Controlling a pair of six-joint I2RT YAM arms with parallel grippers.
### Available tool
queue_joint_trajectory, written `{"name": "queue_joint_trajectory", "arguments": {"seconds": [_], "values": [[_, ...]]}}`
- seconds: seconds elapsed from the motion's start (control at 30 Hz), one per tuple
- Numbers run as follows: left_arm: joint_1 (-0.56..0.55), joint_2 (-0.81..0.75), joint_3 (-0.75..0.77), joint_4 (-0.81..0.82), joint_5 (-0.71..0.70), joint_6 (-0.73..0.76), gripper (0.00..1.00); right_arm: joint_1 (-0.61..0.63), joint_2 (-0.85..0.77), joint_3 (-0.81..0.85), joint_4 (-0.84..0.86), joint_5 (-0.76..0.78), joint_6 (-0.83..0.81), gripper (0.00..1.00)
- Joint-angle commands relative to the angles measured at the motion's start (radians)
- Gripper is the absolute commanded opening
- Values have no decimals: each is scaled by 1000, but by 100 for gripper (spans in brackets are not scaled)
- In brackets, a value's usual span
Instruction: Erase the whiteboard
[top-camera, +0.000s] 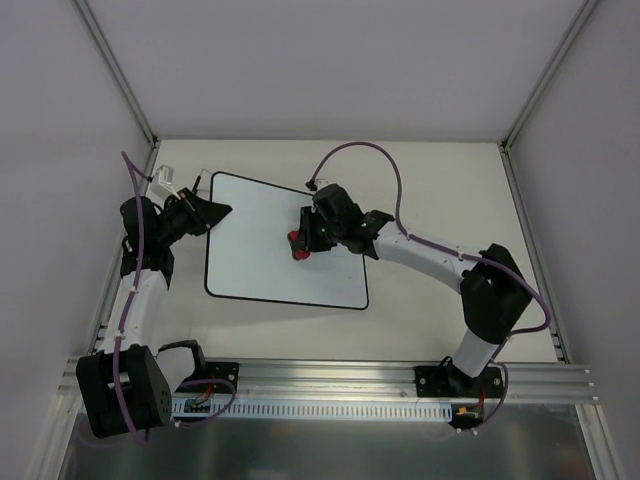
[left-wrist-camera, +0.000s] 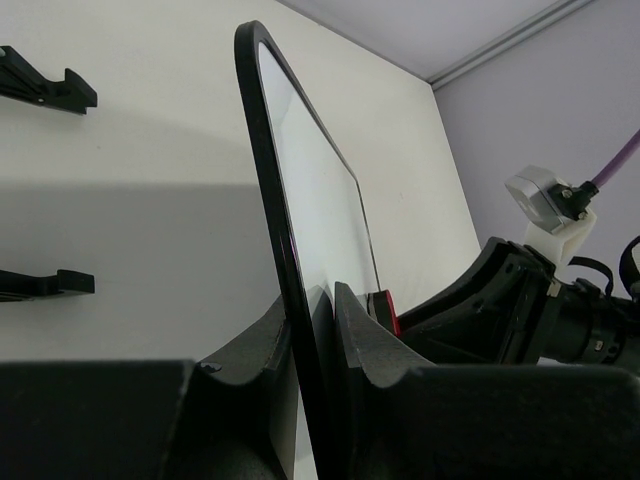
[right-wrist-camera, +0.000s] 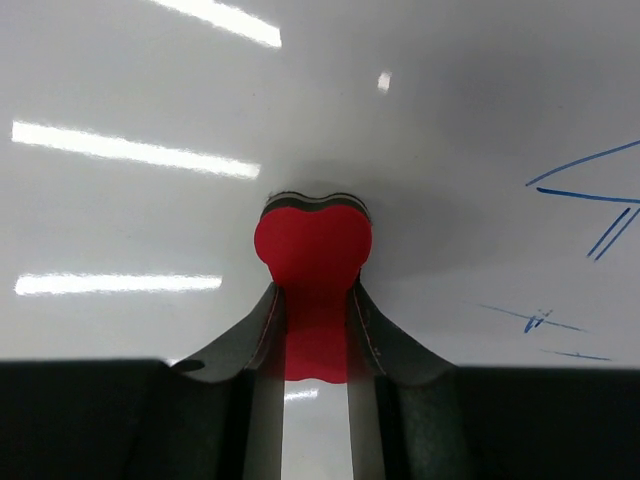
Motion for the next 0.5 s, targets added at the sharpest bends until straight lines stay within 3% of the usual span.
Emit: {"name": "queue_joint_trajectory", "arguments": {"seconds": [0.0, 0.27, 0.47], "values": [[-17, -47, 52, 113, 113, 150, 0, -49, 11, -81, -22, -1, 29, 0], [-17, -36, 70, 113, 123, 150, 0, -244, -93, -408, 136, -16, 24, 0], [-17, -35, 79, 111, 134, 150, 0, -264, -104, -512, 190, -23, 43, 0]]}}
